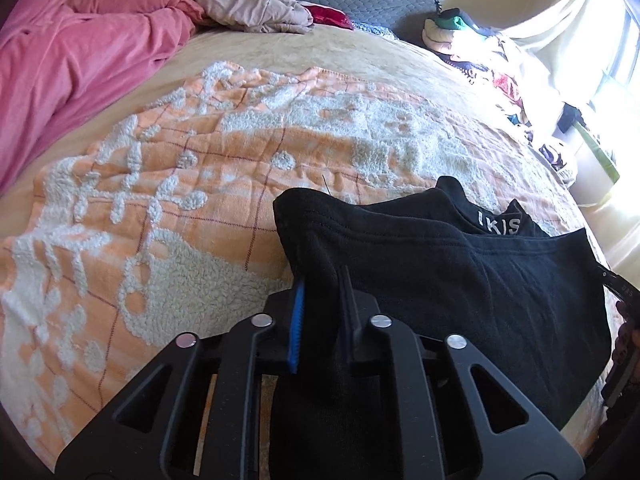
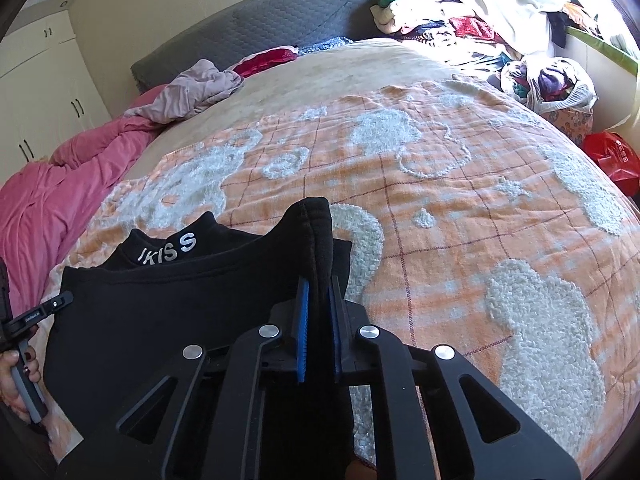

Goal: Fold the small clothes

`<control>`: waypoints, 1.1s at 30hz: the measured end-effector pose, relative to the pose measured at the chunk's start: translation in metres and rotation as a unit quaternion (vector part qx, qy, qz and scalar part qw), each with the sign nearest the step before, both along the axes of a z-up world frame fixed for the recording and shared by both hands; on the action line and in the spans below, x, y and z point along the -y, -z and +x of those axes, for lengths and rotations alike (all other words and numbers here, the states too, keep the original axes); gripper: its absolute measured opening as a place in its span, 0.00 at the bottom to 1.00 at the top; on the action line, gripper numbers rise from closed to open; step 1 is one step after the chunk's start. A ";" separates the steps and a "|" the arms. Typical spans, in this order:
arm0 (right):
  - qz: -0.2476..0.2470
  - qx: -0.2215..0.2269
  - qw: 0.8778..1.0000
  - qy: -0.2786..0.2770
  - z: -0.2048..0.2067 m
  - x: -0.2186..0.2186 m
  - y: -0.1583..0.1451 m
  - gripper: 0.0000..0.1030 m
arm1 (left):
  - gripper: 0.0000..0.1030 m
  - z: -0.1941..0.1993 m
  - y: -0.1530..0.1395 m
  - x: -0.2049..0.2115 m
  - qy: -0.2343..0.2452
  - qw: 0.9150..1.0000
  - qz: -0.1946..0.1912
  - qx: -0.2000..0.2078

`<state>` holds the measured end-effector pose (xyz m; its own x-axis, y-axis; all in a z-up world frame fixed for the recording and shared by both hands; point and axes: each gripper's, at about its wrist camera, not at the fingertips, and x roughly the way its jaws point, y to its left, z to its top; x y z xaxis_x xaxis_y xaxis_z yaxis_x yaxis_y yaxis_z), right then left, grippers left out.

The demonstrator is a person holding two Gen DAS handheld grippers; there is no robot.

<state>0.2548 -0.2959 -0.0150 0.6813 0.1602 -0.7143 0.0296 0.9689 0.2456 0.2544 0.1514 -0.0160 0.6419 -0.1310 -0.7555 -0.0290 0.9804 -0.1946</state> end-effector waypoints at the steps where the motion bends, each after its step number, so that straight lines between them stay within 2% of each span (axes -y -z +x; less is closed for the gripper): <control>1: 0.003 0.003 1.000 0.004 -0.001 0.002 -0.001 0.07 | 0.05 0.000 -0.001 0.000 -0.001 1.000 0.000 0.002; 5: 0.023 0.013 0.999 0.018 -0.004 0.010 -0.006 0.07 | 0.04 -0.003 -0.011 0.000 -0.001 1.000 0.004 0.020; 10: 0.017 0.023 0.999 0.026 -0.005 0.011 -0.011 0.07 | 0.04 -0.003 -0.022 0.005 0.000 0.999 0.016 0.043; 12: -0.006 0.013 0.999 0.033 -0.003 0.008 -0.006 0.07 | 0.04 0.001 -0.016 0.006 -0.001 0.999 0.026 0.035; 14: -0.032 -0.006 0.999 0.036 0.000 0.004 0.002 0.07 | 0.04 0.008 0.001 0.005 -0.007 0.999 0.031 0.008; 17: -0.071 -0.034 0.996 0.038 0.003 -0.003 0.015 0.09 | 0.15 0.011 0.014 0.002 -0.015 0.999 0.034 -0.012; 20: -0.088 -0.034 0.994 0.047 0.001 -0.004 0.015 0.24 | 0.27 0.009 0.009 -0.003 -0.020 0.999 0.032 -0.018; 25: -0.086 -0.005 0.996 0.039 -0.008 -0.013 -0.002 0.39 | 0.38 0.007 0.004 -0.016 -0.035 0.999 0.011 -0.026; 27: -0.096 0.012 0.995 0.022 -0.015 -0.029 -0.010 0.50 | 0.40 0.007 0.001 -0.018 -0.039 0.999 0.012 -0.024; 29: -0.109 0.032 0.993 -0.005 -0.023 -0.050 -0.019 0.56 | 0.41 0.007 0.000 -0.019 -0.041 0.999 0.011 -0.025; 31: -0.130 0.051 0.989 -0.041 -0.033 -0.078 -0.026 0.57 | 0.47 0.008 -0.002 -0.020 -0.043 0.999 0.013 -0.024; 32: -0.139 0.062 0.986 -0.066 -0.039 -0.094 -0.029 0.63 | 0.53 0.007 -0.003 -0.020 -0.045 0.999 0.016 -0.023; 33: -0.146 0.070 0.983 -0.091 -0.045 -0.108 -0.031 0.69 | 0.53 0.007 -0.004 -0.021 -0.047 0.998 0.018 -0.023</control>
<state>0.2099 -0.1875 0.0163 0.7559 0.0901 -0.6484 -0.1641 0.9849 -0.0545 0.2617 0.1720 -0.0123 0.6145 -0.0446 -0.7877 -0.1291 0.9793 -0.1561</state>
